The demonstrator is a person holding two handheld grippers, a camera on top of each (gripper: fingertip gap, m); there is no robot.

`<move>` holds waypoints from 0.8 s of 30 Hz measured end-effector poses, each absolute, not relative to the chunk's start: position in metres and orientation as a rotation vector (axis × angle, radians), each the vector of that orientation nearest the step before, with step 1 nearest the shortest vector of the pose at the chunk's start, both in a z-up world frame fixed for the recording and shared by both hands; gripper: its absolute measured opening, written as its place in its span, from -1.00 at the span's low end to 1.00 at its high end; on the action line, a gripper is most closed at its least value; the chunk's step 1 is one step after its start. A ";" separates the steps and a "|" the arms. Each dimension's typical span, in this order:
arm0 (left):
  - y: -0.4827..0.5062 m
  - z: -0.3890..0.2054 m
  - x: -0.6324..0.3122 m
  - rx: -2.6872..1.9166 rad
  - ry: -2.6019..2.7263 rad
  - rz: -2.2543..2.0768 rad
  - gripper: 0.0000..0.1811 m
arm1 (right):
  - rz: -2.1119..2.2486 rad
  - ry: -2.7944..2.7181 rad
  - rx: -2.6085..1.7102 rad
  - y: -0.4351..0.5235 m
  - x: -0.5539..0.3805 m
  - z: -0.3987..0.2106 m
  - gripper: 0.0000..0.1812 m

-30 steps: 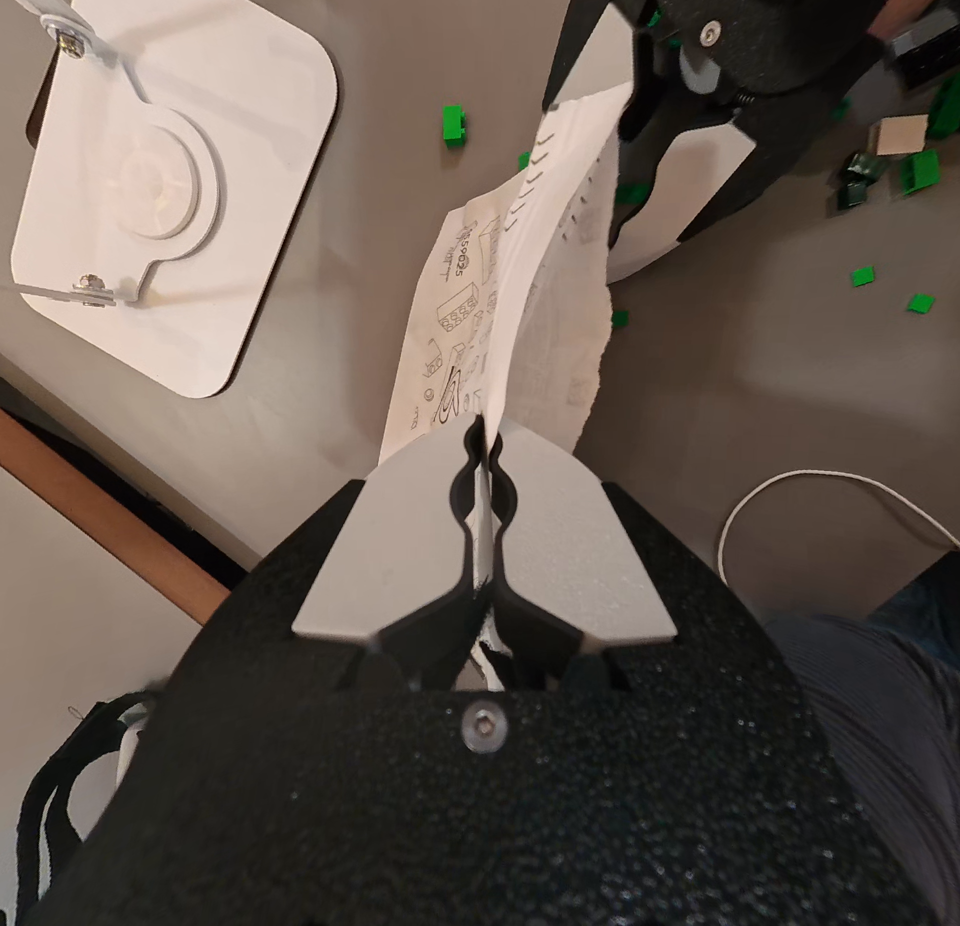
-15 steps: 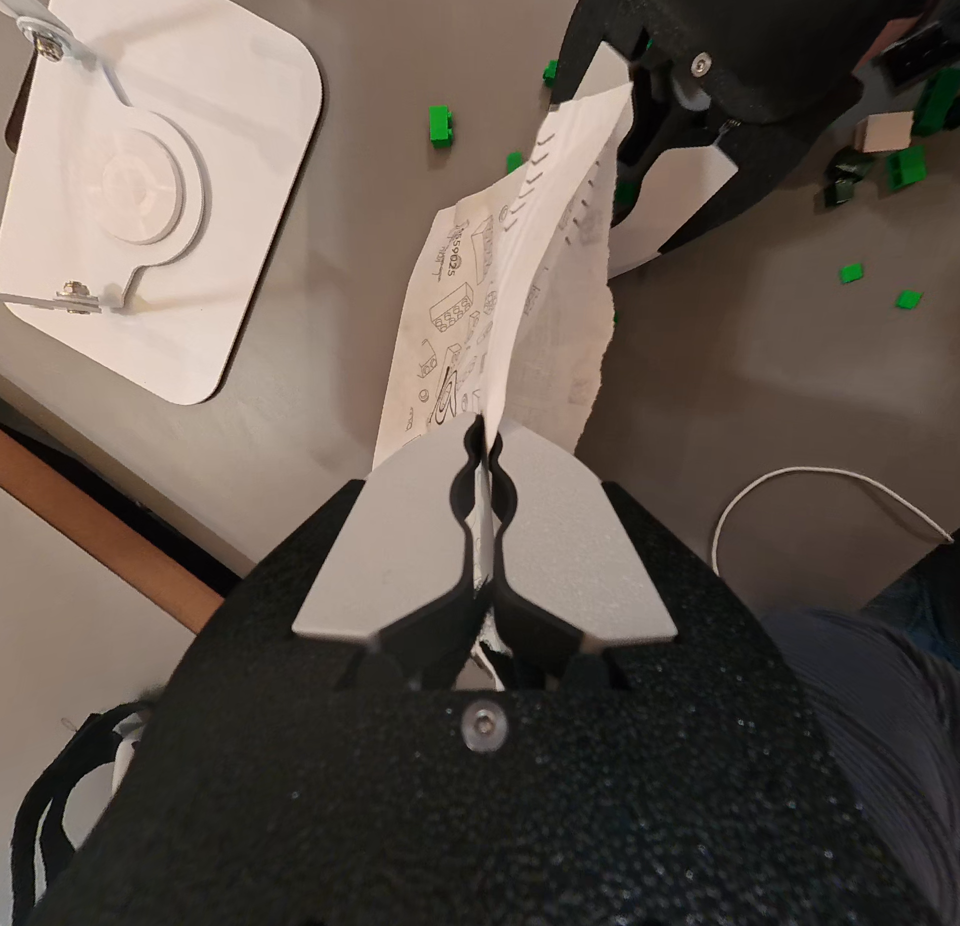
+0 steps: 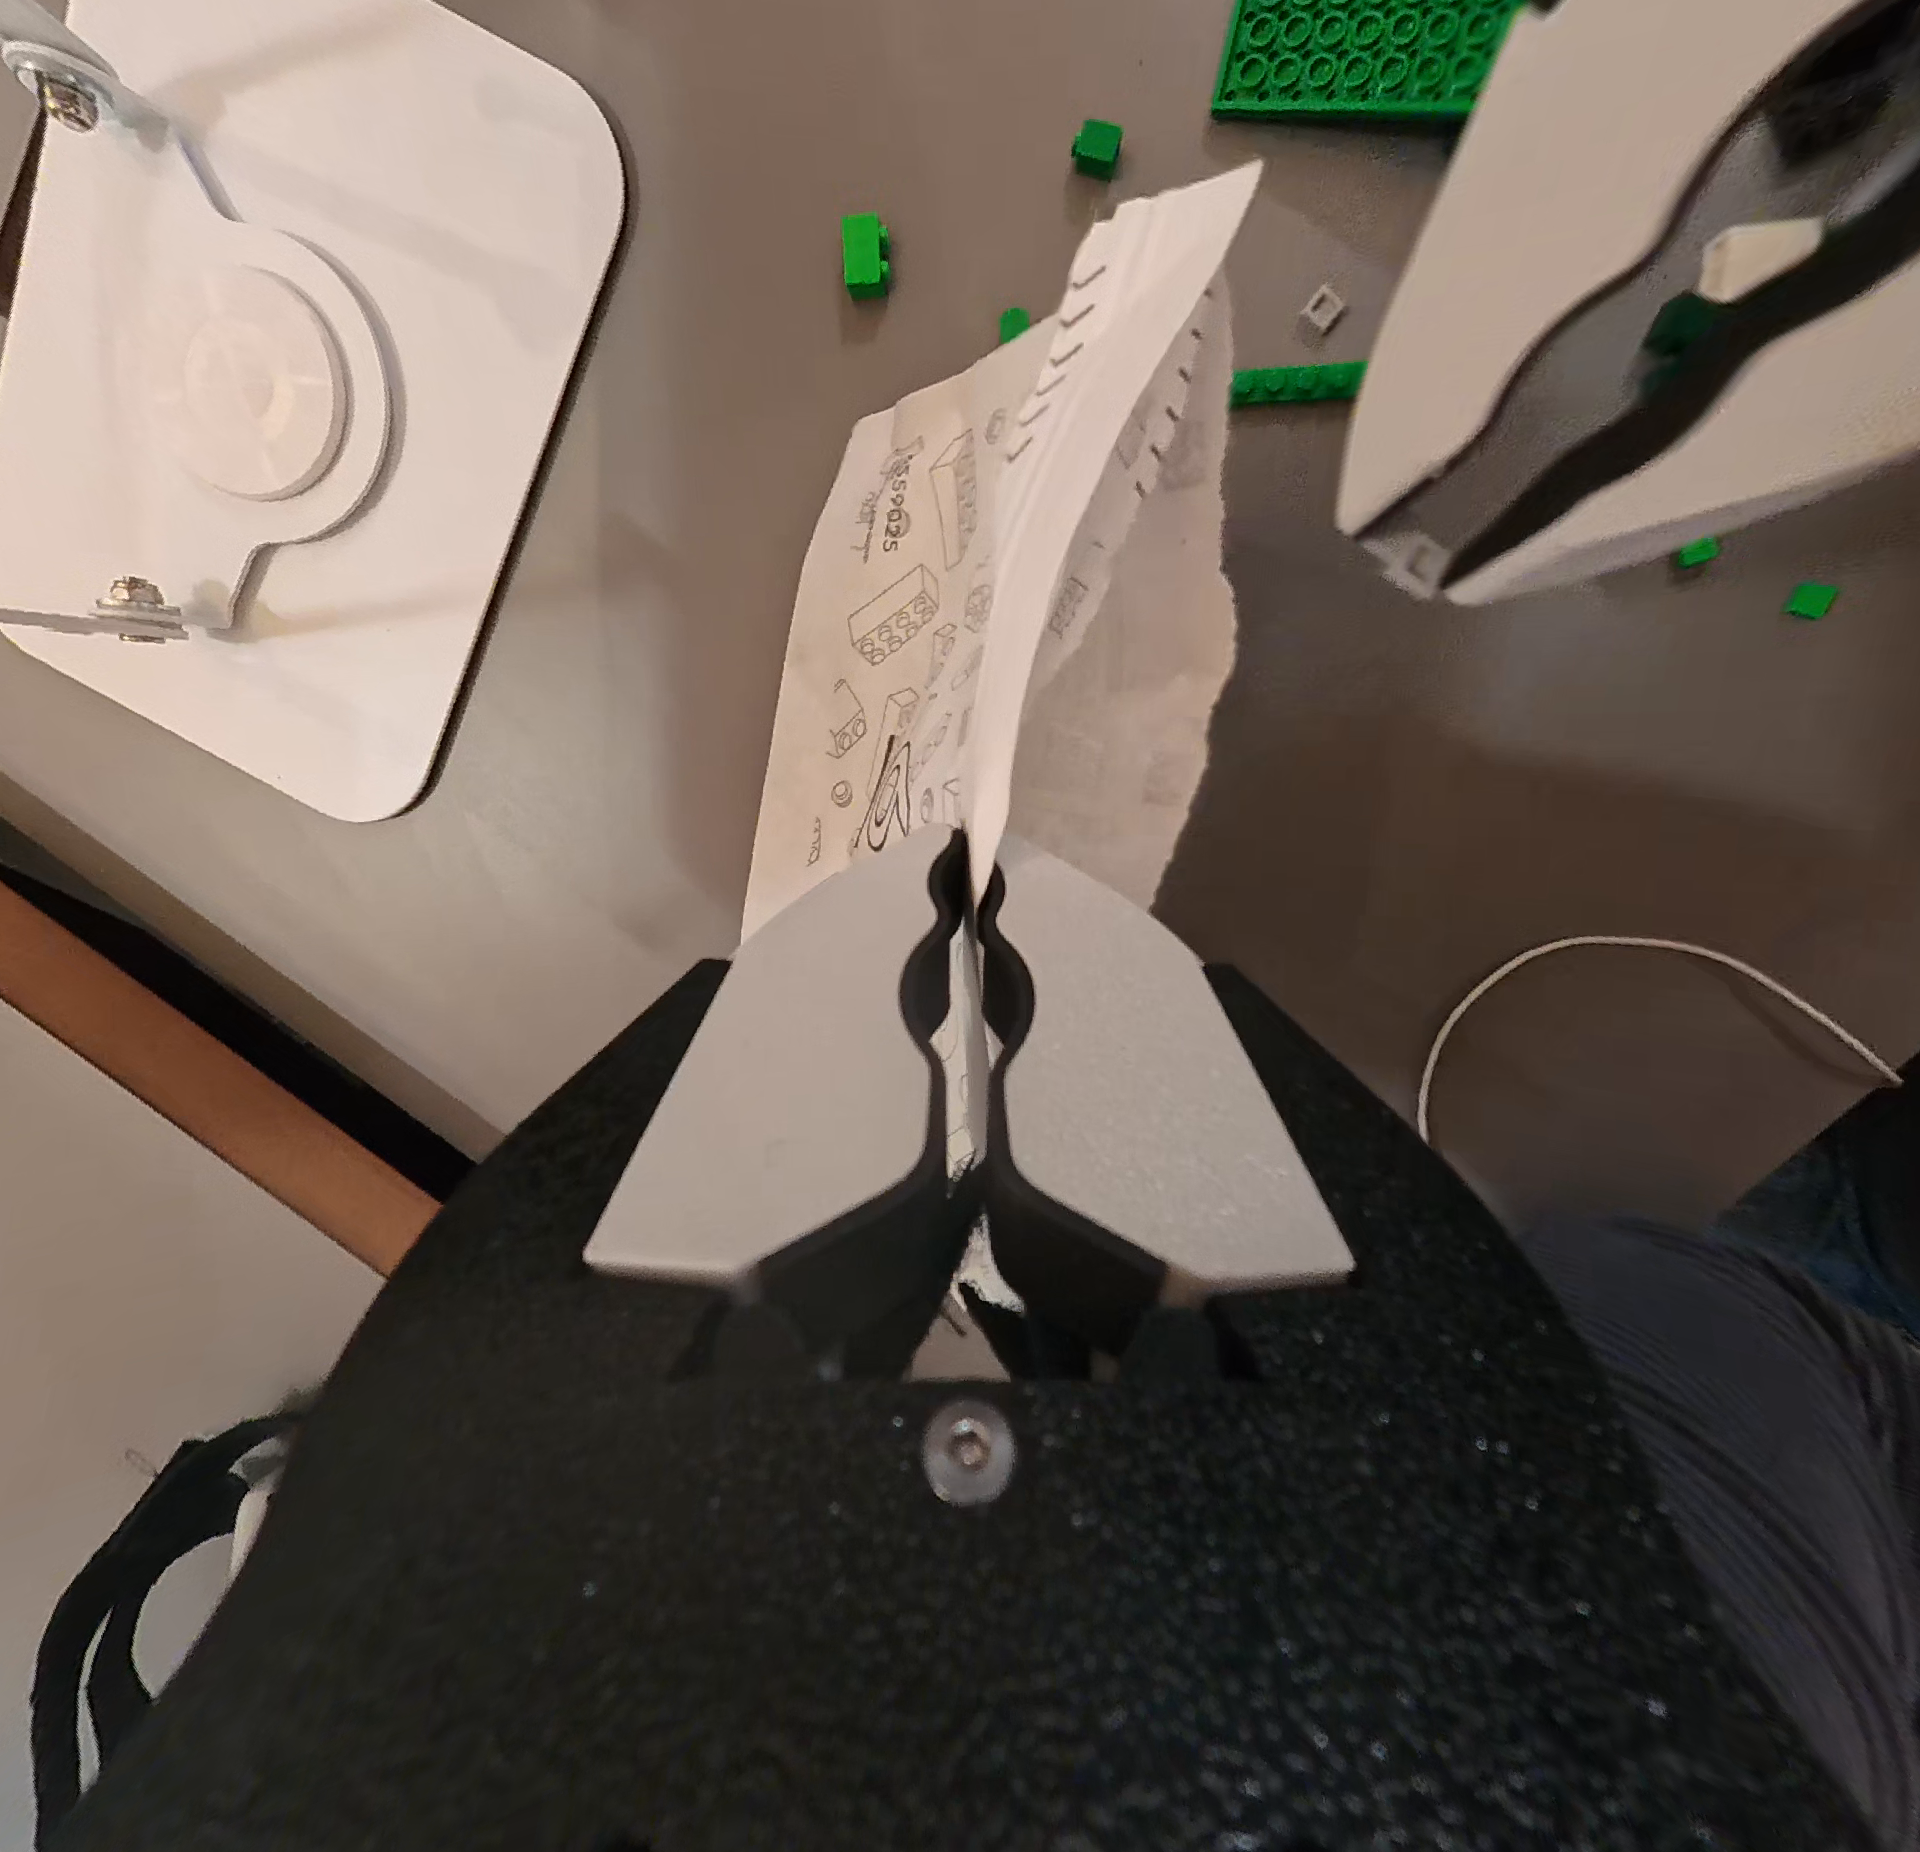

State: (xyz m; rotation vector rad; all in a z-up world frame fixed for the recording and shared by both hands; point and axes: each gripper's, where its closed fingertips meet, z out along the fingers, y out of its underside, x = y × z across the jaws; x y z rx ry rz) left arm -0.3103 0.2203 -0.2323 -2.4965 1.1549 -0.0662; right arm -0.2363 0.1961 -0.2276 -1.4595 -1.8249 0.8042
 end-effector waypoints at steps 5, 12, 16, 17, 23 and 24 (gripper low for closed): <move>0.219 -0.233 -0.298 -2.482 1.220 -0.065 -1.00 | 0.782 -1.709 -1.399 0.193 -0.252 -0.208 -0.83; 0.218 -0.232 -0.289 -2.452 1.272 -0.064 -1.00 | 0.580 -1.642 -1.361 0.210 -0.266 -0.219 -0.83; 0.218 -0.231 -0.290 -2.452 1.266 -0.065 -1.00 | 0.492 -1.642 -1.321 0.214 -0.269 -0.223 -0.80; 0.218 -0.231 -0.290 -2.451 1.265 -0.066 -1.00 | 0.490 -1.645 -1.322 0.213 -0.269 -0.224 -0.77; 0.218 -0.231 -0.290 -2.452 1.262 -0.068 -1.00 | 0.498 -1.653 -1.326 0.212 -0.270 -0.226 -0.72; 0.218 -0.231 -0.291 -2.452 1.261 -0.066 -1.00 | 0.504 -1.661 -1.331 0.212 -0.270 -0.227 -0.72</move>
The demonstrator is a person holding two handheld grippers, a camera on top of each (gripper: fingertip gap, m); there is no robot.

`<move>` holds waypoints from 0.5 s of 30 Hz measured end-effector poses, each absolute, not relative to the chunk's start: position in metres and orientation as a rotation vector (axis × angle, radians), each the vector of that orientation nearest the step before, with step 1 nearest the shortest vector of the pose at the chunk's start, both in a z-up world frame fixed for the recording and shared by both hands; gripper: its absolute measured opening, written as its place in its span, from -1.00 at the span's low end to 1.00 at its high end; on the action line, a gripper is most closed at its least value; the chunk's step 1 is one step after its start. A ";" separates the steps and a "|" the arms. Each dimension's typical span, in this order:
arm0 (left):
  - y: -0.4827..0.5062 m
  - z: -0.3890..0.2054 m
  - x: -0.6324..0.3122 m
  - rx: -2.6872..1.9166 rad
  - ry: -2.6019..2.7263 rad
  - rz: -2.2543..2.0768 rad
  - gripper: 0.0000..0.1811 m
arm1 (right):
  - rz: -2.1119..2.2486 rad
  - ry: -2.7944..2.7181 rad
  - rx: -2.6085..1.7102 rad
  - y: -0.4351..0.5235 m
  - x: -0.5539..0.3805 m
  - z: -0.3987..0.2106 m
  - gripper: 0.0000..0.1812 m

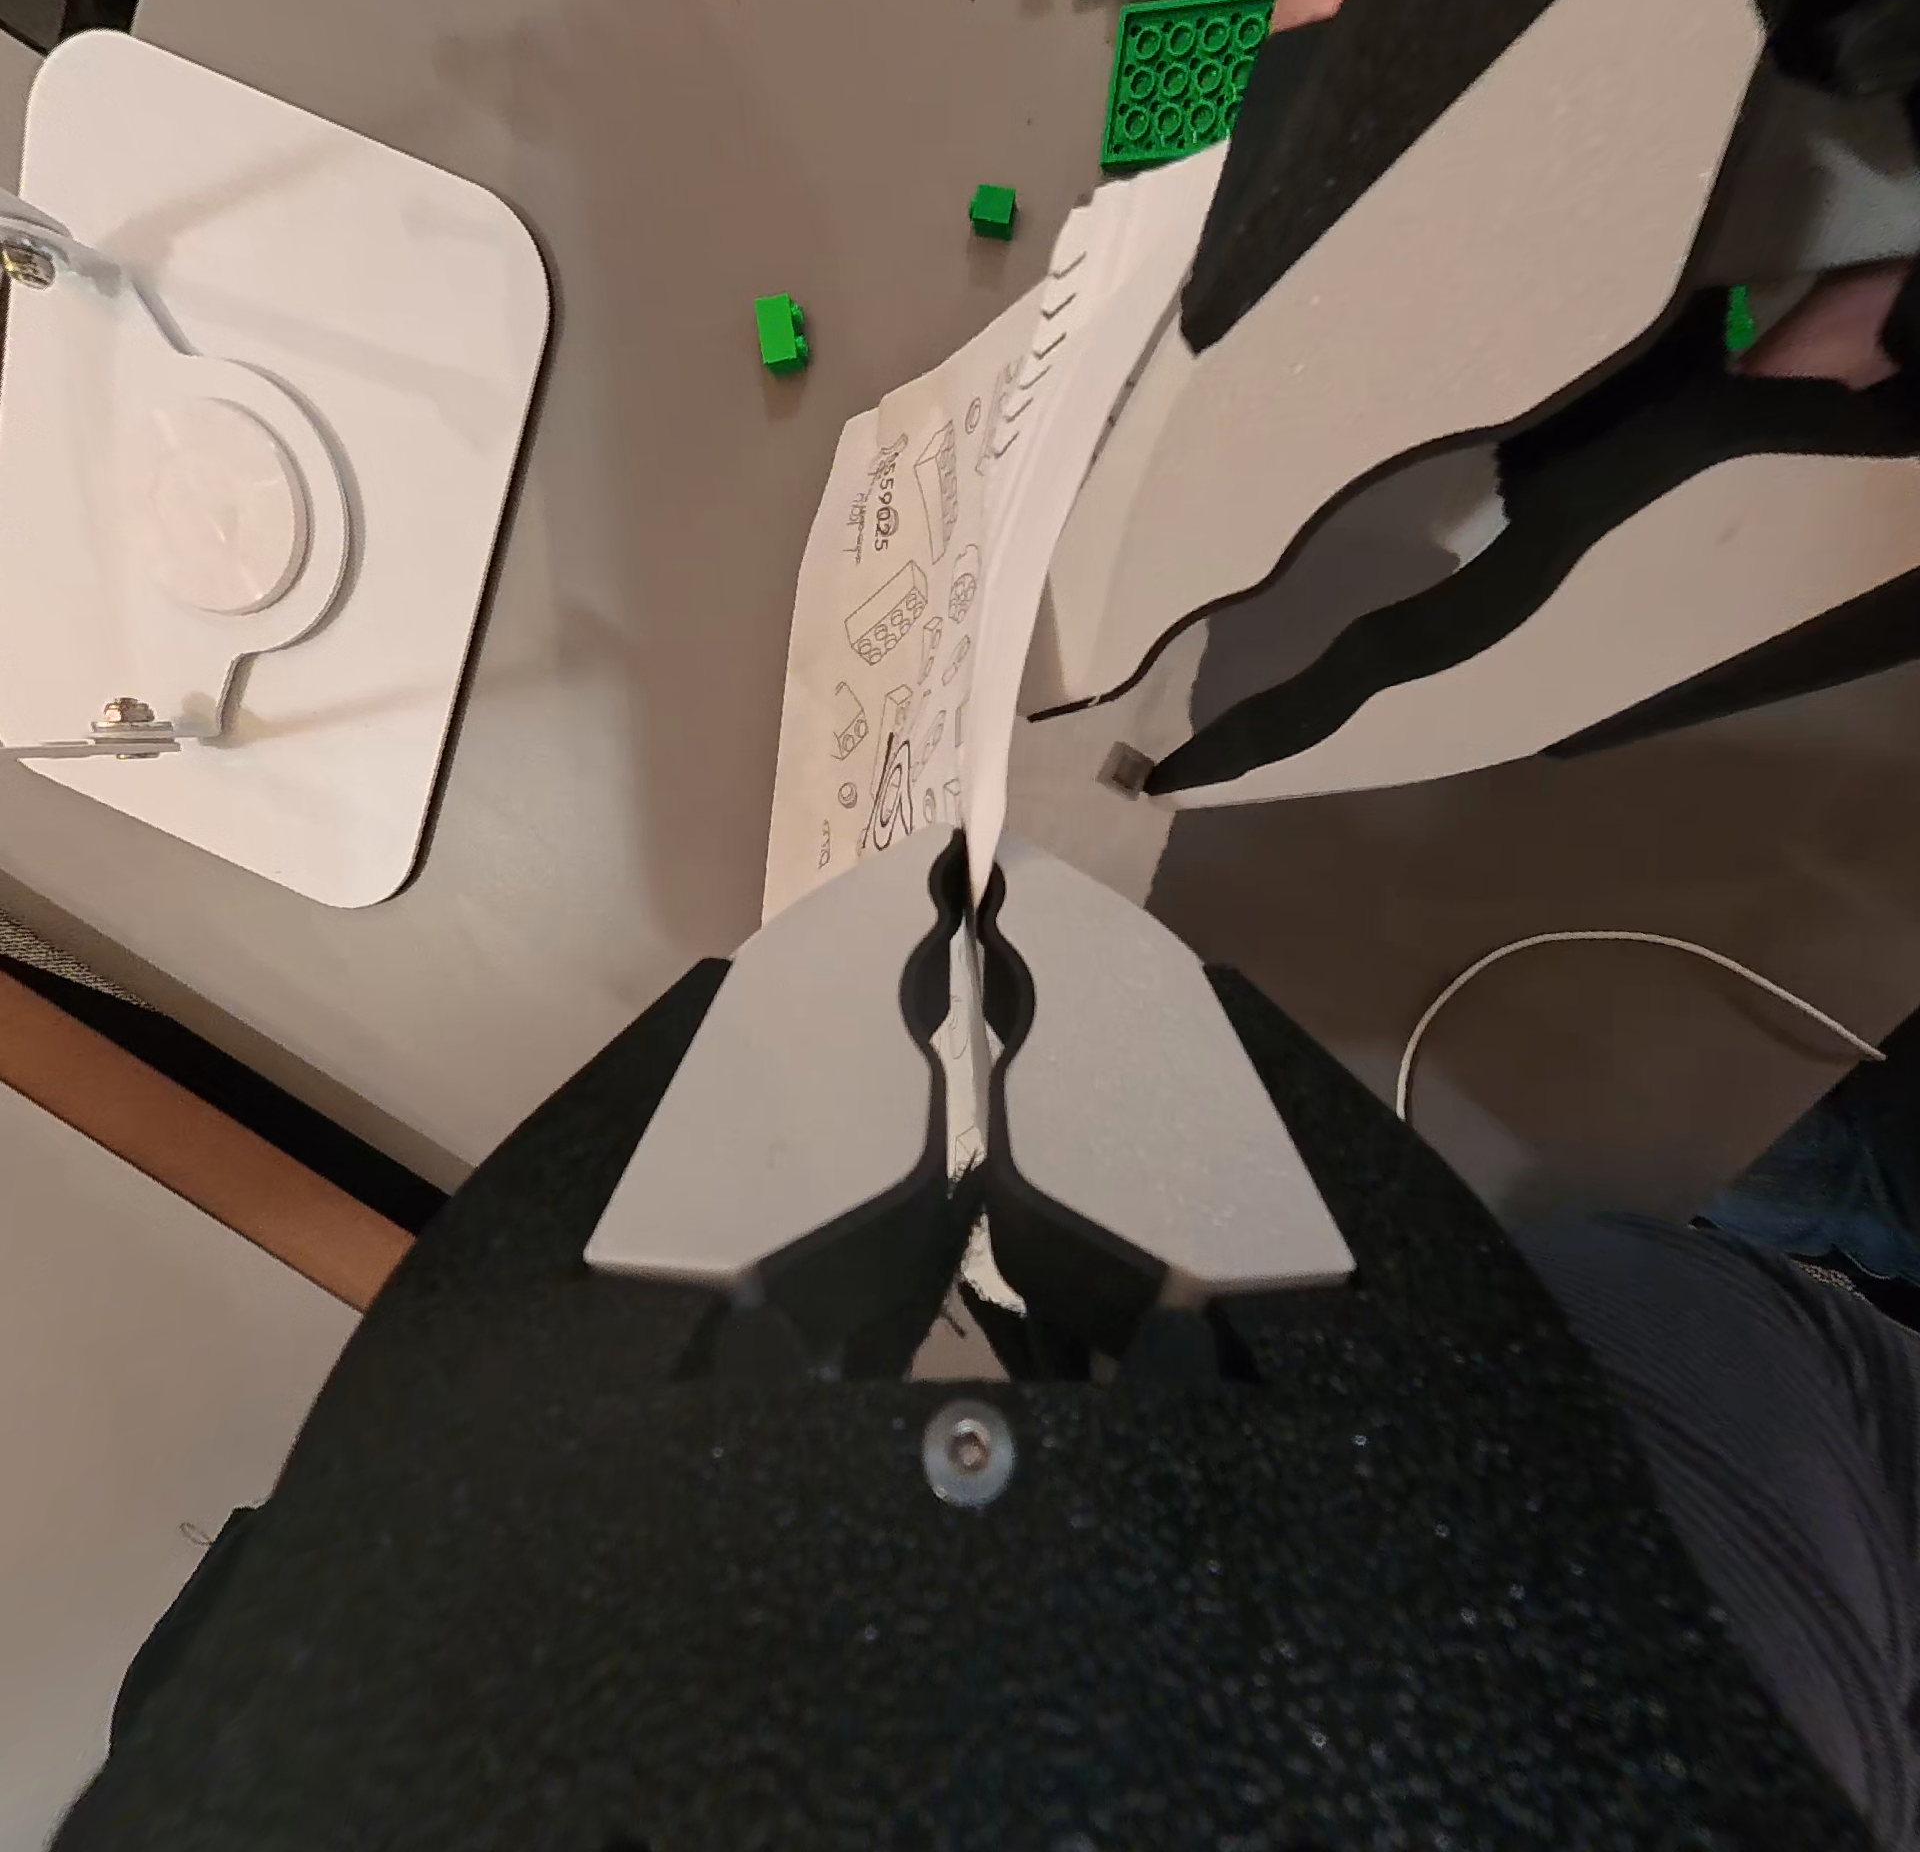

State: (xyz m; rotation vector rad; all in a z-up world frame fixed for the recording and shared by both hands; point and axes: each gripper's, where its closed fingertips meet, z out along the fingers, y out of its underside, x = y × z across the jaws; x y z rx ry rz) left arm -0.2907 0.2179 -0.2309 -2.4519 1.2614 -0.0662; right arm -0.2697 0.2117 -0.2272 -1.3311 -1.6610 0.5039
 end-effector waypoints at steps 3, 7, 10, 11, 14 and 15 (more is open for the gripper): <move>0.218 -0.231 -0.291 -2.453 1.259 -0.069 -1.00 | 0.501 -1.667 -1.334 0.212 -0.269 -0.228 -0.73; 0.217 -0.231 -0.290 -2.450 1.265 -0.073 -1.00 | 0.484 -1.647 -1.351 0.217 -0.266 -0.227 -0.79; 0.217 -0.231 -0.290 -2.450 1.264 -0.077 -1.00 | 0.433 -1.638 -1.341 0.222 -0.264 -0.225 -0.78; 0.217 -0.231 -0.290 -2.453 1.263 -0.081 -1.00 | 0.416 -1.632 -1.334 0.223 -0.263 -0.224 -0.78; 0.217 -0.231 -0.291 -2.454 1.260 -0.076 -1.00 | 0.374 -1.631 -1.315 0.225 -0.261 -0.220 -0.77; 0.218 -0.231 -0.292 -2.456 1.254 -0.071 -1.00 | 0.367 -1.635 -1.310 0.225 -0.260 -0.219 -0.77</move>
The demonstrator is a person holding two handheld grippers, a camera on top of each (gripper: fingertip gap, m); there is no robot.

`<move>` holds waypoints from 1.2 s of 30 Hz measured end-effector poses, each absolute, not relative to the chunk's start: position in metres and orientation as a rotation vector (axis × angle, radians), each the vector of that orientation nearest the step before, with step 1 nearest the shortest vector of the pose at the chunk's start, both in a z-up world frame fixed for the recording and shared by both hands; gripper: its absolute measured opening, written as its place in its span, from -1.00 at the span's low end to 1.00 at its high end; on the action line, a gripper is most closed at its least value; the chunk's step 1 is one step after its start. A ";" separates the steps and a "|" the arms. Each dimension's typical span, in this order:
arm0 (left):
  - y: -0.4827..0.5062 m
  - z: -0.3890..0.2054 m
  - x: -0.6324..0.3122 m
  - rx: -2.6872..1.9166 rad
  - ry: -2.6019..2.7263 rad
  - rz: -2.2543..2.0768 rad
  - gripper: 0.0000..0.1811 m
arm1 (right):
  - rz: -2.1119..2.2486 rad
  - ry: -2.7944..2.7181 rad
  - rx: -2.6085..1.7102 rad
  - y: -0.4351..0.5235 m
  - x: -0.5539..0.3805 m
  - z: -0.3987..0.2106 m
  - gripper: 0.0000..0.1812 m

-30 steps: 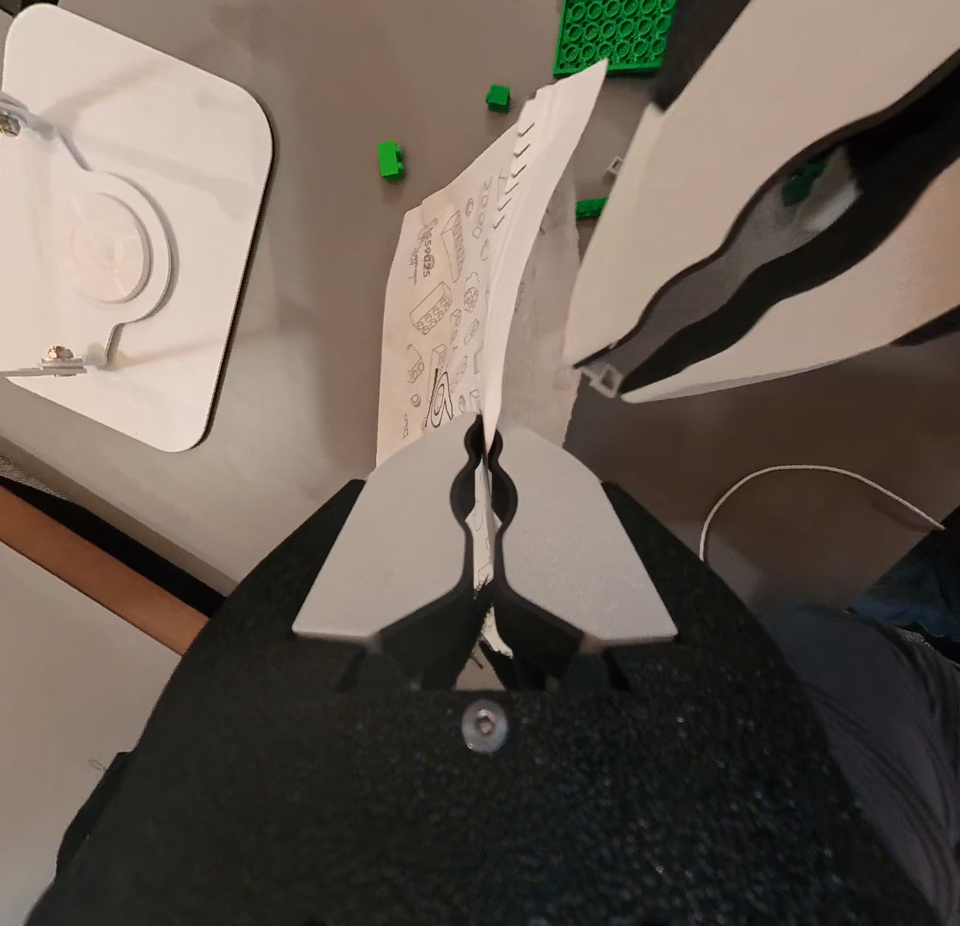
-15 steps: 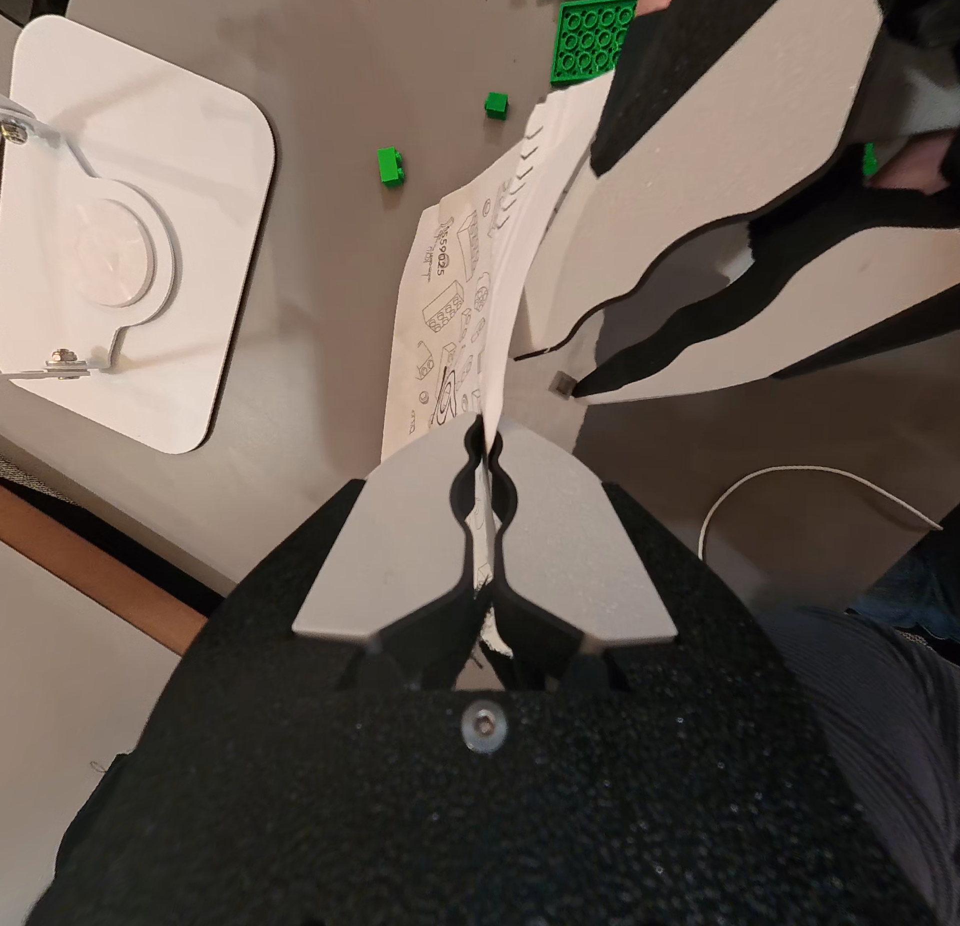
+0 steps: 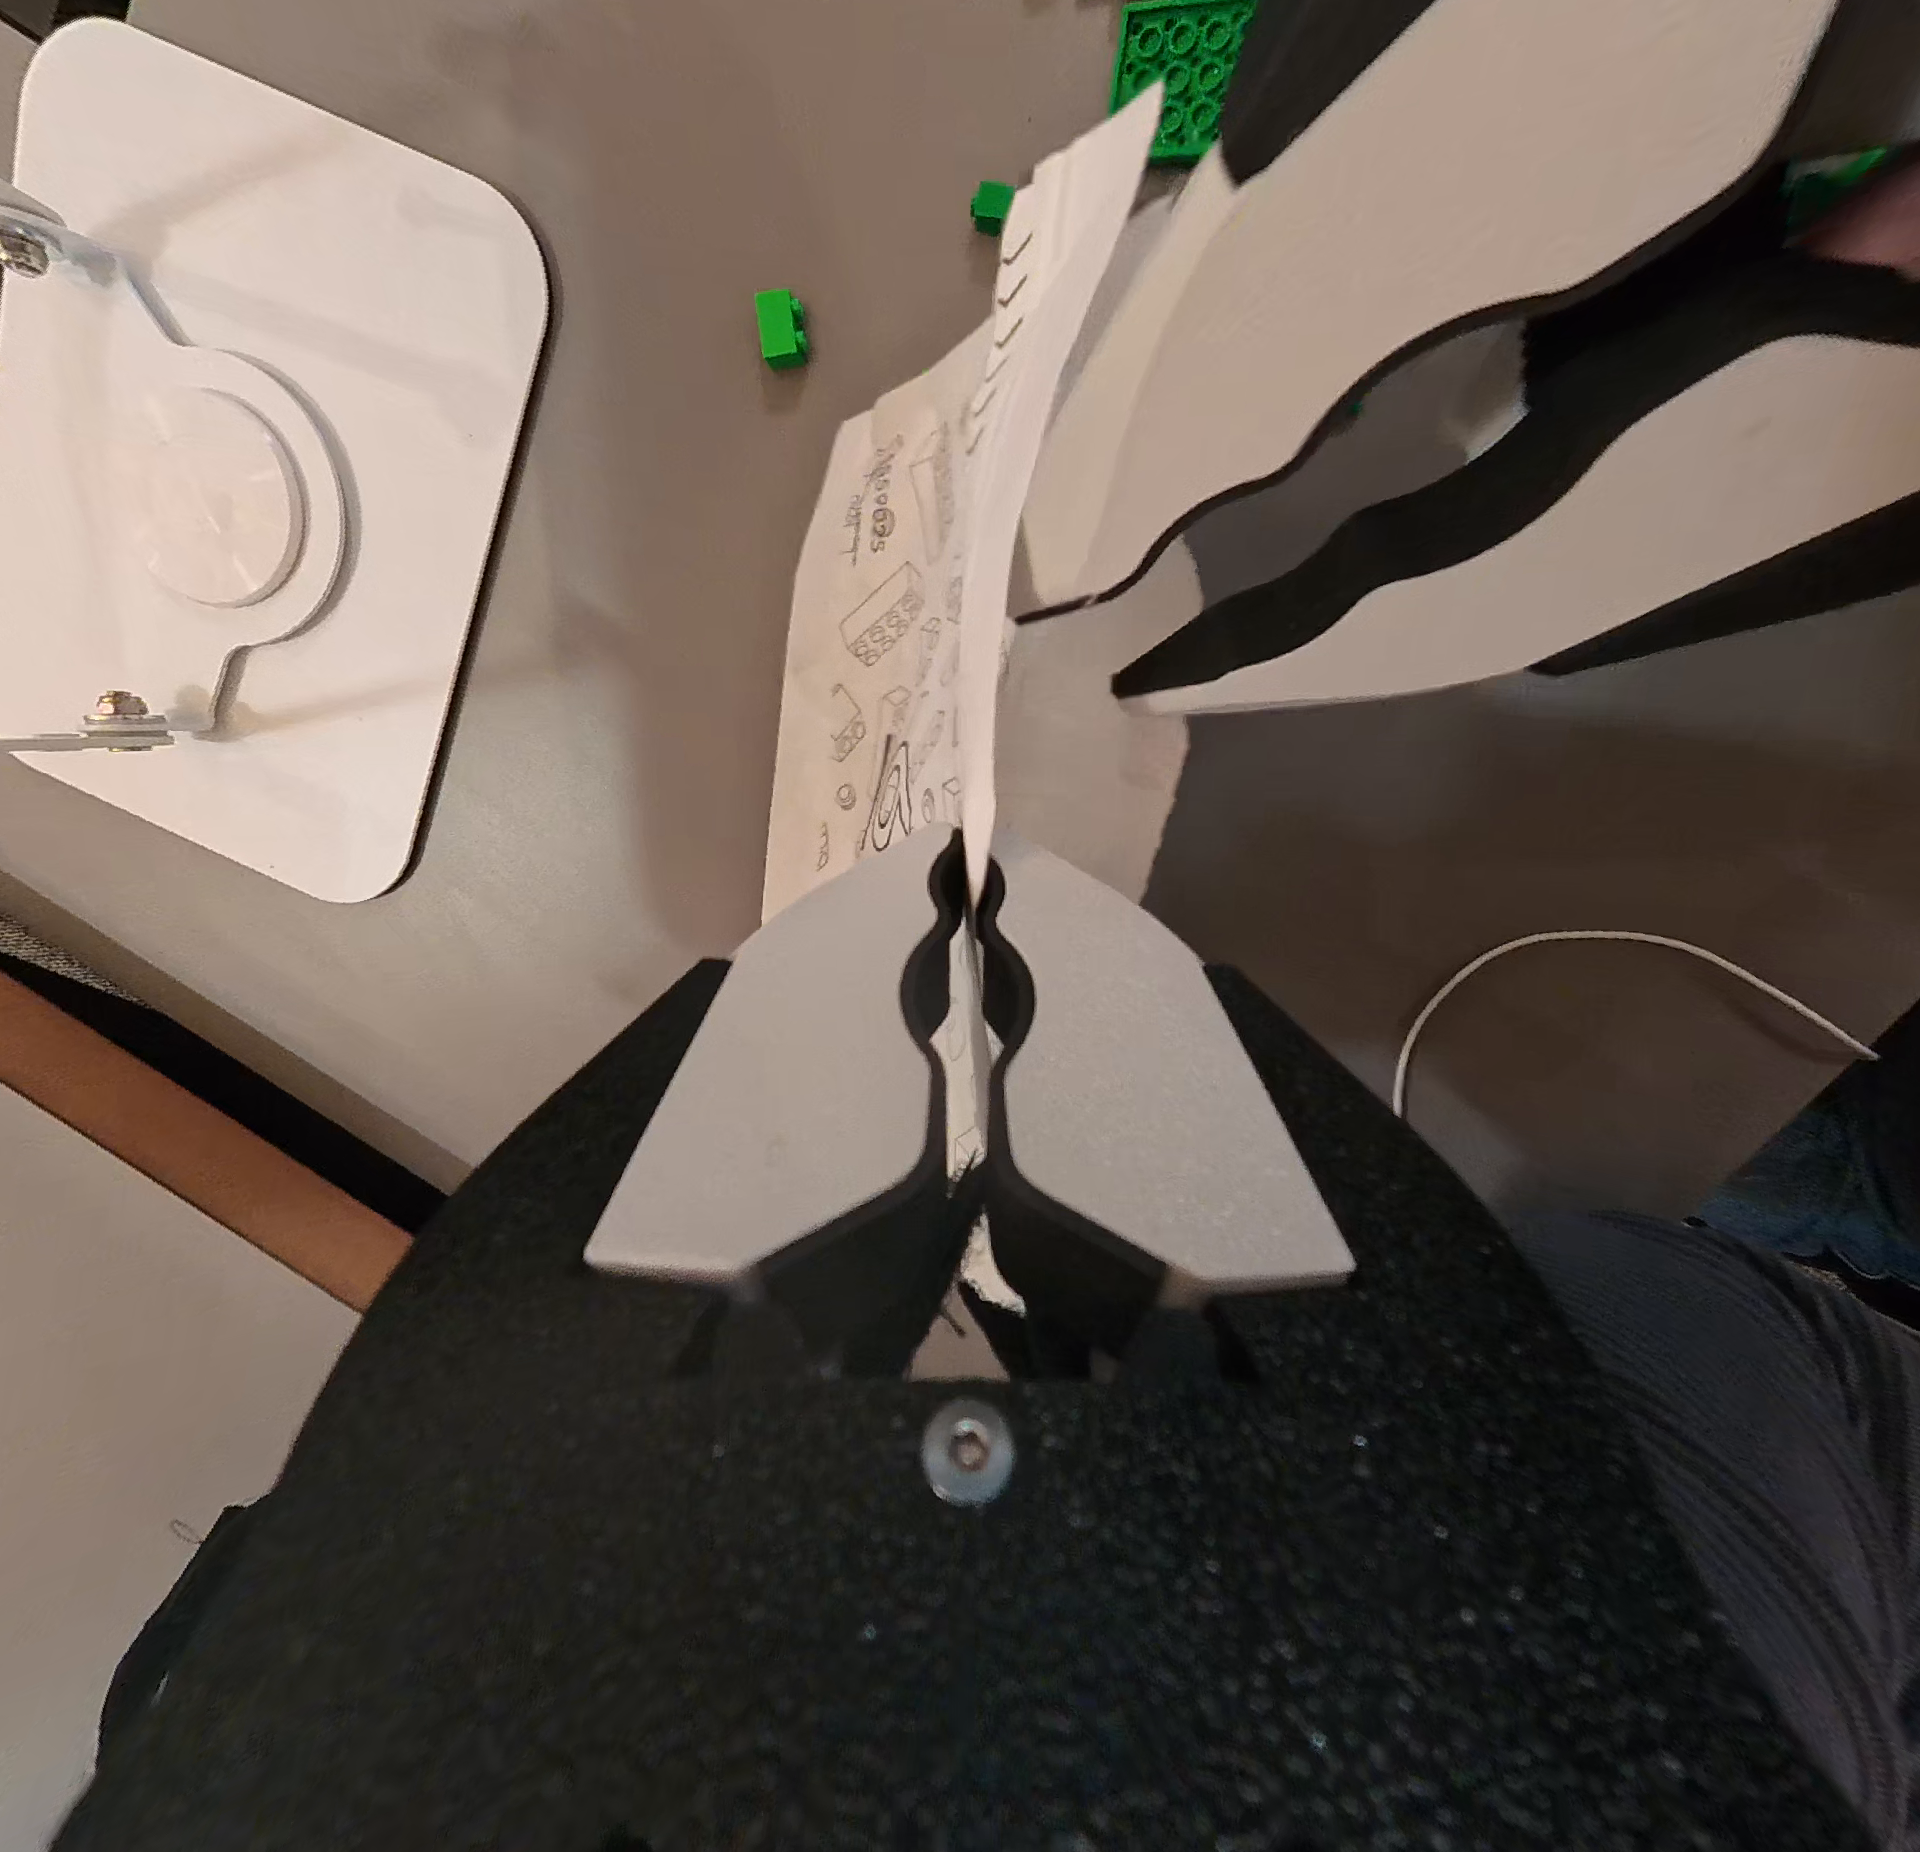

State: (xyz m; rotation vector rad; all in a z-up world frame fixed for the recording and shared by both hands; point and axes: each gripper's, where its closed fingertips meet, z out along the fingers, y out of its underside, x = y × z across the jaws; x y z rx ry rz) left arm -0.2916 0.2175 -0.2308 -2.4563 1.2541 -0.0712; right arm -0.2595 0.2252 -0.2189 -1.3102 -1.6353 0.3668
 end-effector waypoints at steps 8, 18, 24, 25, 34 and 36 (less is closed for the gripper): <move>0.225 -0.230 -0.316 -2.521 1.110 0.032 -1.00 | 0.521 -1.552 -1.621 0.253 -0.226 -0.225 -0.73; 0.224 -0.229 -0.318 -2.505 1.111 0.015 -1.00 | 0.620 -1.734 -1.738 0.249 -0.250 -0.321 -0.85; 0.223 -0.229 -0.317 -2.500 1.124 0.003 -1.00 | 0.645 -1.725 -1.758 0.251 -0.255 -0.329 -0.86; 0.223 -0.229 -0.316 -2.501 1.126 0.001 -1.00 | 0.652 -1.734 -1.768 0.250 -0.256 -0.331 -0.86; 0.223 -0.230 -0.312 -2.496 1.150 0.002 -1.00 | 0.639 -1.762 -1.777 0.248 -0.257 -0.333 -0.92; 0.223 -0.230 -0.312 -2.494 1.148 0.000 -1.00 | 0.606 -1.790 -1.752 0.247 -0.252 -0.327 -0.92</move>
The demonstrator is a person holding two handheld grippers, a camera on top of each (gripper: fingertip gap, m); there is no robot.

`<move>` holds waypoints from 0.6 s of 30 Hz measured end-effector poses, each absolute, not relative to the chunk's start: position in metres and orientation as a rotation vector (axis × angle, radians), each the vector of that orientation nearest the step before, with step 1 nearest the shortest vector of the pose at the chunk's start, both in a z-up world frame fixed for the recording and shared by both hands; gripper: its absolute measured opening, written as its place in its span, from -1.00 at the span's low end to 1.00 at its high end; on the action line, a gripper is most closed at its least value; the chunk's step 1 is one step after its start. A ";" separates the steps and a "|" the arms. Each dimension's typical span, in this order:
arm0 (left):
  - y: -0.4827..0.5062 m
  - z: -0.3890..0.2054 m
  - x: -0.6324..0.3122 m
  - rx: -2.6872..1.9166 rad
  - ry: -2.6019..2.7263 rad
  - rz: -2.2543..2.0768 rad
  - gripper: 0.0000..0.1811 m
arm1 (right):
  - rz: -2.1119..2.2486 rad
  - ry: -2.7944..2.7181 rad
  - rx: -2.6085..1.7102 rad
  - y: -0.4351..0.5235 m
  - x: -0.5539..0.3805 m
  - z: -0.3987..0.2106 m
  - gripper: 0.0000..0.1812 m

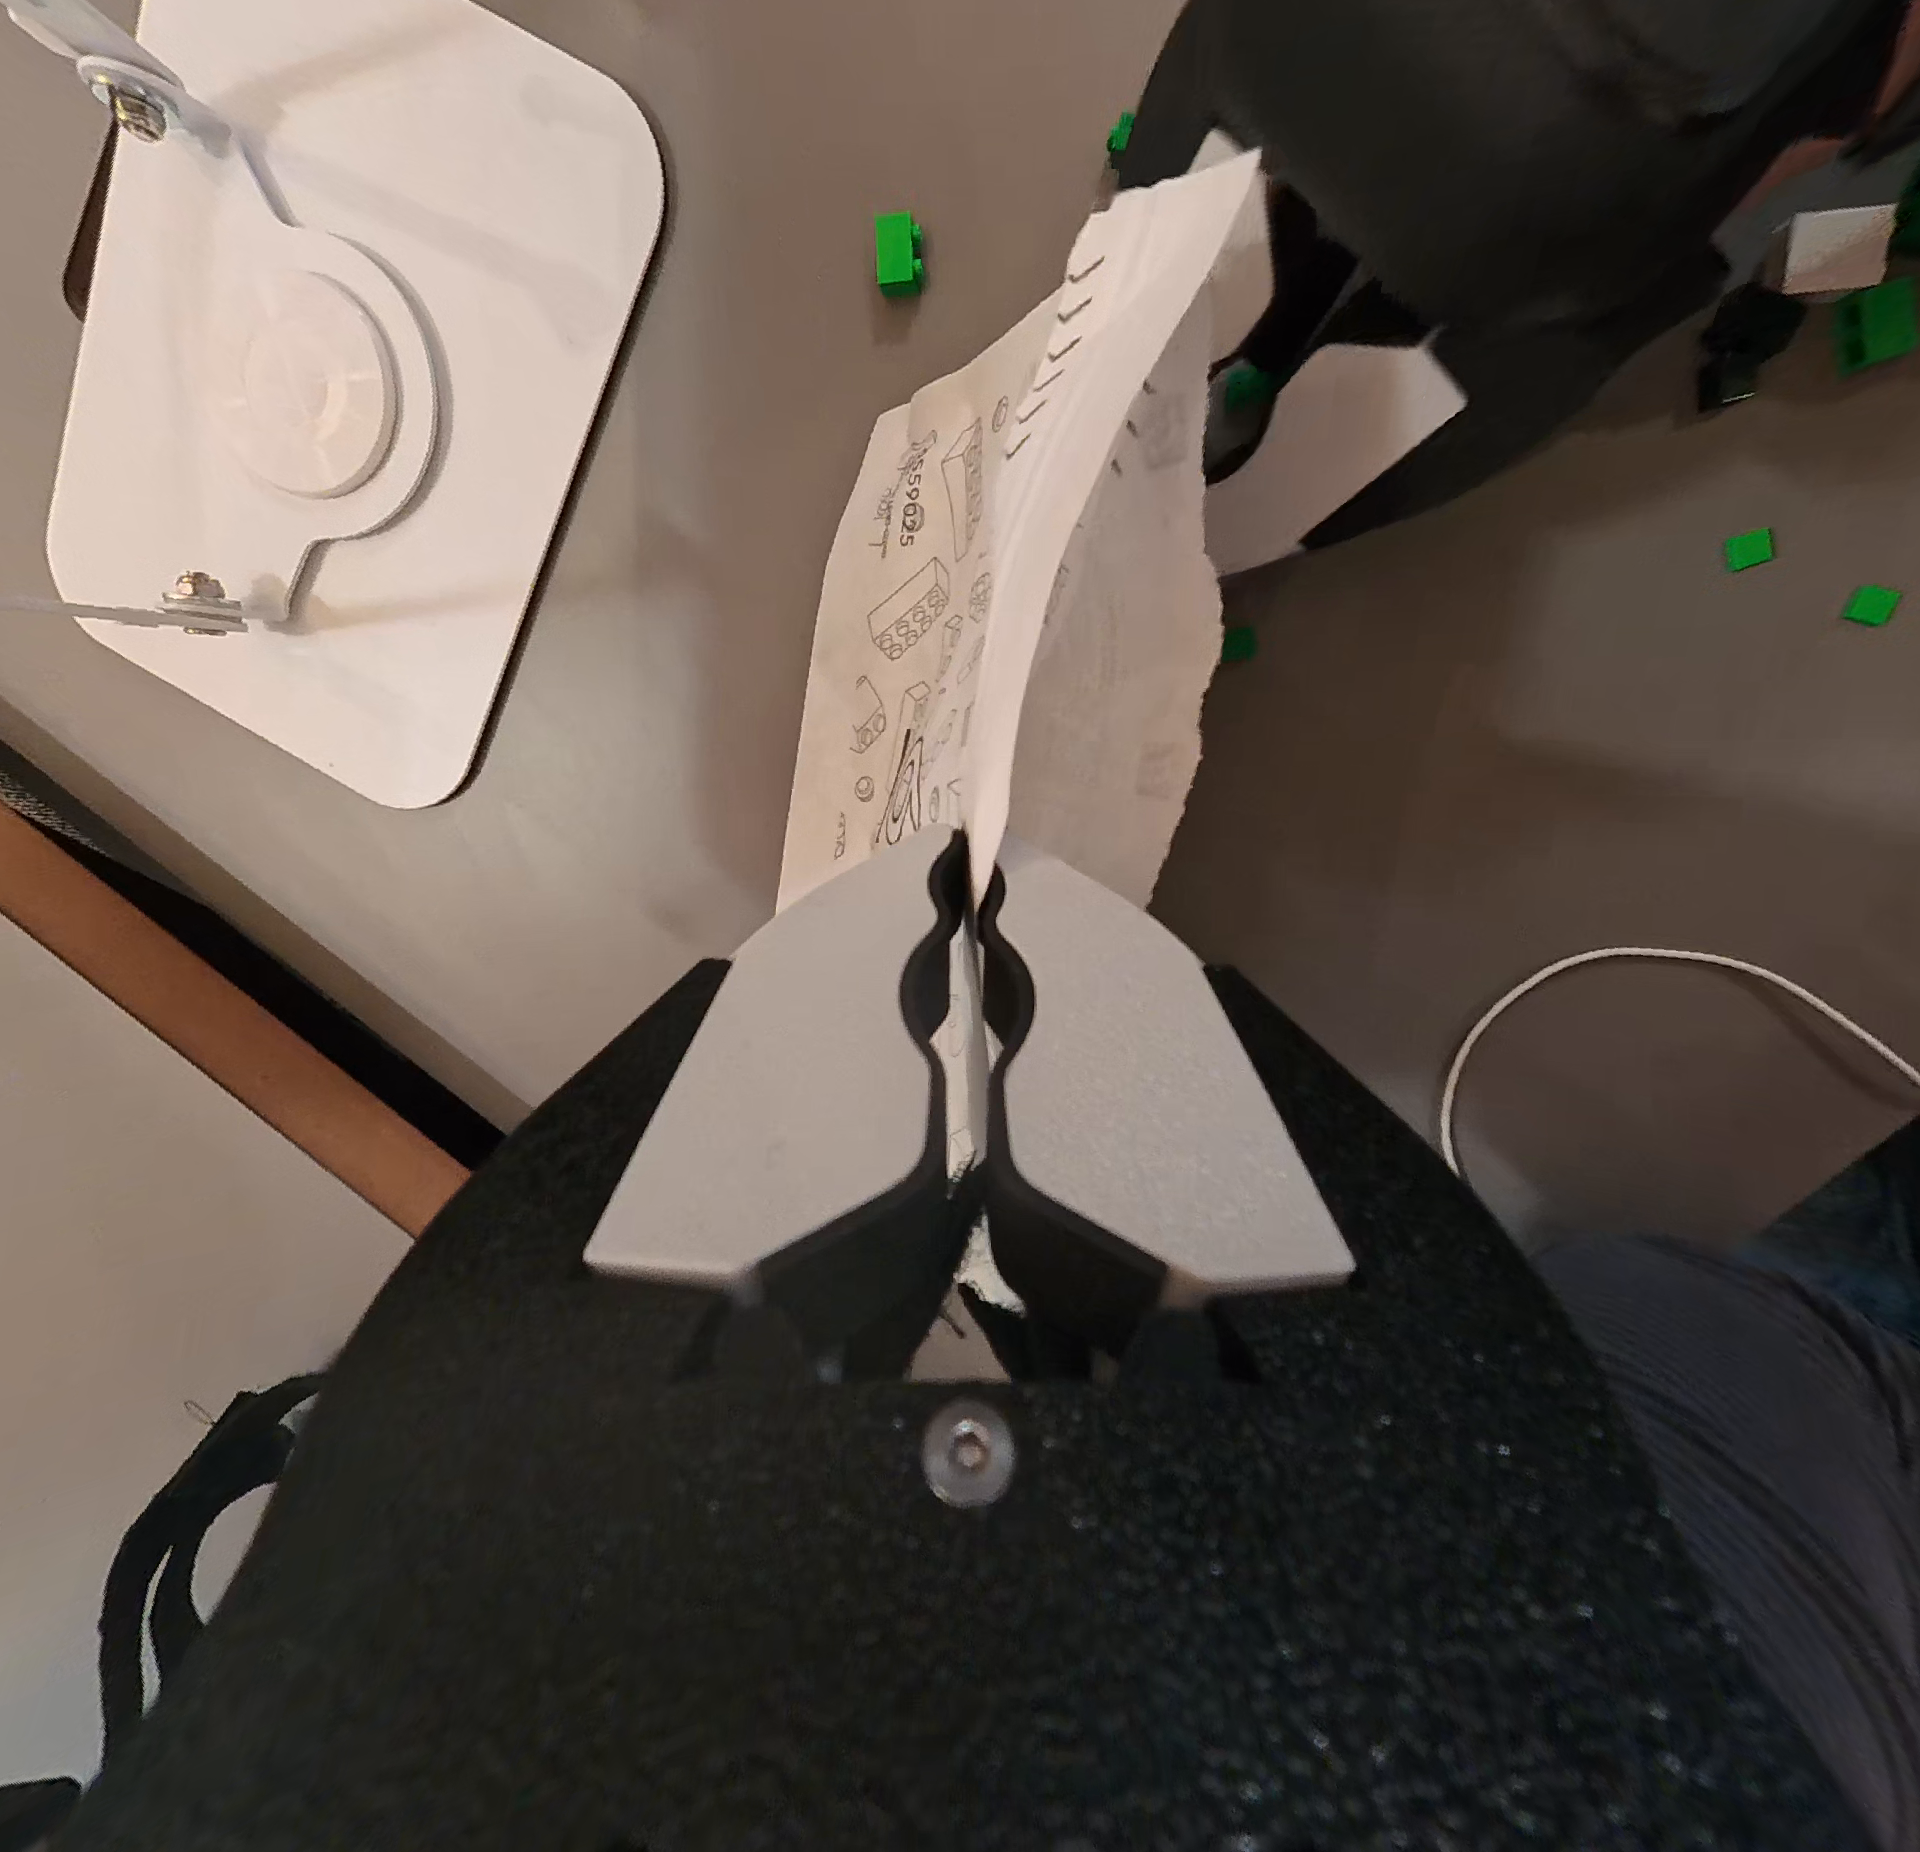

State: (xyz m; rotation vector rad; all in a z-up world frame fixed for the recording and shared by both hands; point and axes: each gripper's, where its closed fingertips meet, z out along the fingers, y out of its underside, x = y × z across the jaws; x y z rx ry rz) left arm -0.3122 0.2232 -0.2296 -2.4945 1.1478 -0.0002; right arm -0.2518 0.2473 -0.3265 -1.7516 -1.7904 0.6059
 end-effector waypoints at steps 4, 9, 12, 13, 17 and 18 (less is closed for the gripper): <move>0.223 -0.229 -0.314 -2.490 1.137 -0.004 -1.00 | 0.675 -1.845 -1.708 0.230 -0.237 -0.291 -1.00; 0.223 -0.229 -0.313 -2.490 1.142 -0.011 -1.00 | 0.678 -1.775 -1.597 0.225 -0.234 -0.251 -0.99; 0.224 -0.229 -0.313 -2.485 1.148 0.001 -1.00 | 0.607 -1.728 -1.611 0.240 -0.242 -0.268 -0.94; 0.225 -0.229 -0.314 -2.482 1.147 0.011 -1.00 | 0.609 -1.716 -1.633 0.244 -0.246 -0.279 -0.92; 0.227 -0.227 -0.317 -2.477 1.129 0.031 -1.00 | 0.640 -1.675 -1.741 0.256 -0.255 -0.316 -0.84; 0.227 -0.227 -0.317 -2.478 1.128 0.028 -1.00 | 0.636 -1.675 -1.757 0.257 -0.256 -0.322 -0.83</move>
